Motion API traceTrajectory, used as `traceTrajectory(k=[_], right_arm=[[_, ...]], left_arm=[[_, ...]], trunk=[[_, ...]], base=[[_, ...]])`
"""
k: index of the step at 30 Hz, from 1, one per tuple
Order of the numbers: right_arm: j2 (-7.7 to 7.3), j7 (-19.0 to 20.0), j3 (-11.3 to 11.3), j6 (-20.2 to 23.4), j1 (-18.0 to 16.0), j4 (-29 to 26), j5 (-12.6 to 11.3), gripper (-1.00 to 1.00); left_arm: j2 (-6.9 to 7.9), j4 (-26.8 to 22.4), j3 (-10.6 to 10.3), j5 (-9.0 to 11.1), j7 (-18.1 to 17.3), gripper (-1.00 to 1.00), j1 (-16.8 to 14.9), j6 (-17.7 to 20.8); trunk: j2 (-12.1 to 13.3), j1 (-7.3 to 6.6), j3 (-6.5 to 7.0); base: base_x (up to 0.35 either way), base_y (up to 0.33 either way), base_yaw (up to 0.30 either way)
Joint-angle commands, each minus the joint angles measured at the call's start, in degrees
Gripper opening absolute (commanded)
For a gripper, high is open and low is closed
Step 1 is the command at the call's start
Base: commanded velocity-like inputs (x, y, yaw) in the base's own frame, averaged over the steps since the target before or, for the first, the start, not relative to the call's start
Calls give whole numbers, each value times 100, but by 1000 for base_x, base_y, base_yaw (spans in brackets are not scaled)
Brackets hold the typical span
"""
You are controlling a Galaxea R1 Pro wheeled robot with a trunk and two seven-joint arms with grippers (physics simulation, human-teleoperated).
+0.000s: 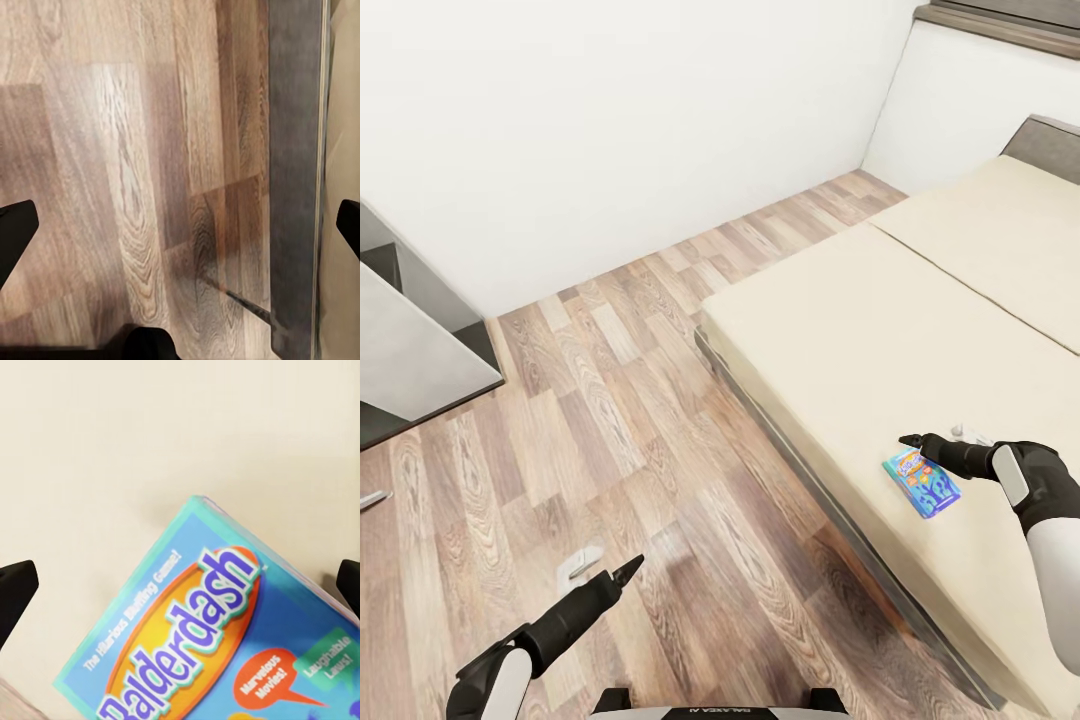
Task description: Put all the toys in the child's room - the three board games (two on the bed and one on the table), the two jigsaw puzzles on the table, and the tennis ball on the table - inside the toy box on the table in the child's room.
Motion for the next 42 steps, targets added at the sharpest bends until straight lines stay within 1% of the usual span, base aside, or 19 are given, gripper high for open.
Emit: traceTrajectory(k=[1, 6, 12, 20, 42], right_arm=[[1, 13, -20, 32, -3, -3, -7, 100], [6, 13, -20, 28, -3, -3, -7, 100], [19, 13, -16, 23, -3, -3, -4, 100], [27, 13, -12, 16, -3, -3, -5, 100], [27, 17, -10, 10, -3, -3, -6, 100]], left_arm=[[-7, 0, 17, 29, -16, 100, -3, 50], [-7, 6, 19, 29, -15, 100, -6, 49], [-7, 10, 18, 32, -16, 100, -9, 49], [-7, 12, 19, 34, -16, 100, -11, 49], [-7, 21, 21, 30, -14, 100, -12, 47]], trunk=[[-2, 0, -3], [-2, 0, -3], [-2, 0, -3], [-2, 0, -3], [-2, 0, -3]], base=[[-1, 0, 0], [-1, 0, 19], [-18, 0, 122], [-158, 0, 87], [-33, 0, 11]])
